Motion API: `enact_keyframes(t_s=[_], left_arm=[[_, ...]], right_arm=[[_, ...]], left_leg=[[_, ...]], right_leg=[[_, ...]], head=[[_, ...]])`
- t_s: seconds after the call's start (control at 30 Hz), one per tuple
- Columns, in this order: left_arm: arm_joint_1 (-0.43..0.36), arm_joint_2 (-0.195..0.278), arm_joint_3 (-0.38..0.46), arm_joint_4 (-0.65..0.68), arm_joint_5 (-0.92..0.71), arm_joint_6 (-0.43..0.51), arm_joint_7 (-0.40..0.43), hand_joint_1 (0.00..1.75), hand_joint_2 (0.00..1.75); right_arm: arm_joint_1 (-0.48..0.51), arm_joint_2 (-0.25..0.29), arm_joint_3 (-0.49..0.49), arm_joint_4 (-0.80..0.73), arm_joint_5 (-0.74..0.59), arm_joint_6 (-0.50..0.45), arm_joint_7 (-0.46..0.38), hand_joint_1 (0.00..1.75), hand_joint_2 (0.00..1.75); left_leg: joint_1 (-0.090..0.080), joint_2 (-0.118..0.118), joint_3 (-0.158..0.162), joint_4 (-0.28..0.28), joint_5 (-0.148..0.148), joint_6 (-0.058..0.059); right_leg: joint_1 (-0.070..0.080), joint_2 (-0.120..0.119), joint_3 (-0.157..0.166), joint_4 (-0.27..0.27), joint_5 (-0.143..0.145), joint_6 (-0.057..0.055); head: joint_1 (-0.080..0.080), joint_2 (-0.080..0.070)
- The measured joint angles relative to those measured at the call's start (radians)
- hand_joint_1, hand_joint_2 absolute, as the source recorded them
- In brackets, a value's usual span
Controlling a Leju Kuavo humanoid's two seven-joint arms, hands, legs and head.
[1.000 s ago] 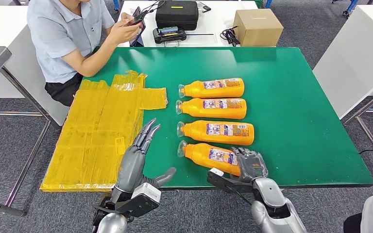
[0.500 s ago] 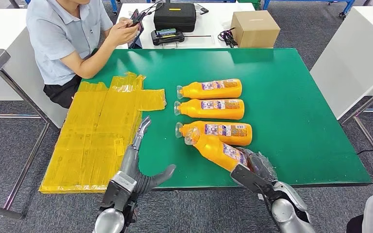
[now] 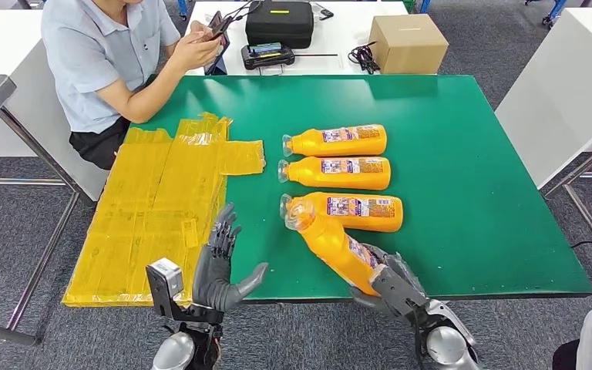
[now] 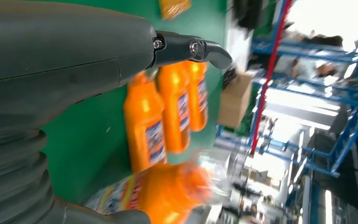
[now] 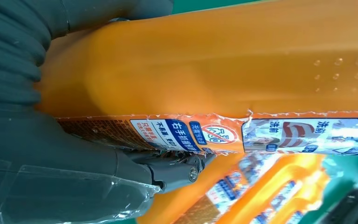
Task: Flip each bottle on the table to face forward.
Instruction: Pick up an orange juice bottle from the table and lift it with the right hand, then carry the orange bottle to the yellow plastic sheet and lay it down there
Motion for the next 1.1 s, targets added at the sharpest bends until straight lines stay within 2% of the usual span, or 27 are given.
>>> enact_keyframes(t_s=[0.2,0.53,1.1], left_arm=[[-0.022,0.000,-0.016,0.092,0.041,-0.068,0.025,0.00,1.75],[-0.104,-0.002,-0.070,0.238,-0.010,-0.083,0.043,0.00,1.75],[-0.154,-0.010,-0.065,0.303,0.079,-0.103,0.004,0.00,1.75]], right_arm=[[-0.045,0.037,0.041,-0.006,-0.020,0.013,-0.019,1.75,1.75],[-0.151,0.094,0.139,0.055,-0.023,0.000,-0.030,1.75,1.75],[-0.221,0.144,0.252,0.221,0.016,-0.037,-0.059,1.75,1.75]], left_leg=[[0.000,0.000,-0.001,0.000,0.000,0.000],[0.000,0.000,-0.002,0.000,0.001,0.000],[0.000,-0.002,-0.004,0.000,0.001,0.000]], right_leg=[[0.000,0.000,-0.002,0.000,0.000,0.000],[0.000,0.000,-0.002,0.000,0.000,0.000],[0.000,0.000,-0.004,0.001,0.000,0.000]], head=[[0.000,0.000],[0.000,0.000],[0.000,0.000]])
